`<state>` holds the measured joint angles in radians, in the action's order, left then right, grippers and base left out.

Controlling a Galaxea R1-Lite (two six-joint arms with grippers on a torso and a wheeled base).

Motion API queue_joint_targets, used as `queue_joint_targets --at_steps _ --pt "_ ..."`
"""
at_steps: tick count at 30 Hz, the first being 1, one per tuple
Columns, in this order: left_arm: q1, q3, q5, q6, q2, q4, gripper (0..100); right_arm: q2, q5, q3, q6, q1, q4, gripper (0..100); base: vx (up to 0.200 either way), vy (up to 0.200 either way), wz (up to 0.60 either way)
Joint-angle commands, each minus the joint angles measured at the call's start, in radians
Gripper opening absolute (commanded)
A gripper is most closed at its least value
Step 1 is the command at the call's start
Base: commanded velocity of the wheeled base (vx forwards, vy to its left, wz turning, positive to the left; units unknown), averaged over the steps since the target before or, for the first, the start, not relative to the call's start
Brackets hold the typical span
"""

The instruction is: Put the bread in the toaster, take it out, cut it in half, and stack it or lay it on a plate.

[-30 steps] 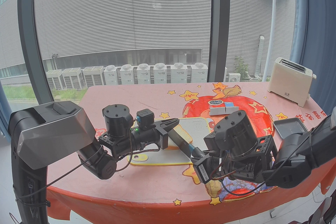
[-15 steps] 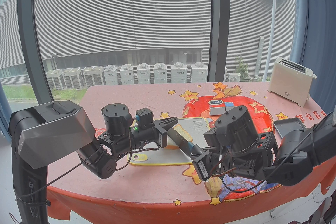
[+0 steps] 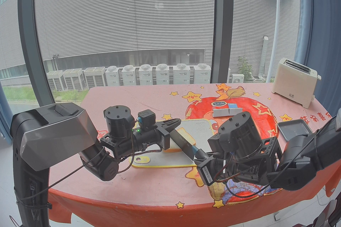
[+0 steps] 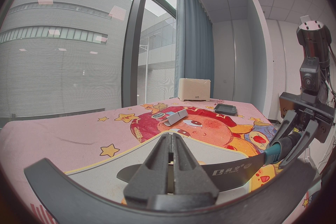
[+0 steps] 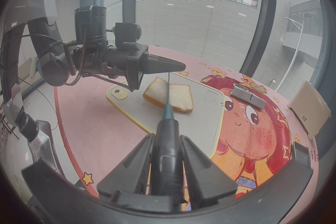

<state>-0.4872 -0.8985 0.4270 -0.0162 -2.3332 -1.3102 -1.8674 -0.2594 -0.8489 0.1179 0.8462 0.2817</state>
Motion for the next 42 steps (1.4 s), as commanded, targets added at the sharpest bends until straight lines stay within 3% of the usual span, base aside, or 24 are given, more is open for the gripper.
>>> queue_joint_targets --at_steps 1,10,19,42 --pt "-0.007 0.007 -0.002 0.001 0.012 -0.003 0 0.001 0.000 0.001 0.000 0.001 0.005 0 0.000 0.000 0.00" --pt "-0.004 0.026 -0.002 0.004 0.072 -0.001 0 0.022 -0.001 -0.013 0.002 -0.004 0.010 0 0.000 0.000 0.00" --pt "-0.002 0.018 -0.002 0.005 0.011 0.005 0 0.017 -0.001 -0.032 -0.003 -0.004 -0.003 0 0.000 0.000 0.00" --pt "0.001 0.020 -0.001 0.007 0.002 -0.001 0 -0.016 0.000 0.002 0.000 0.001 0.005 0 0.000 0.000 0.00"
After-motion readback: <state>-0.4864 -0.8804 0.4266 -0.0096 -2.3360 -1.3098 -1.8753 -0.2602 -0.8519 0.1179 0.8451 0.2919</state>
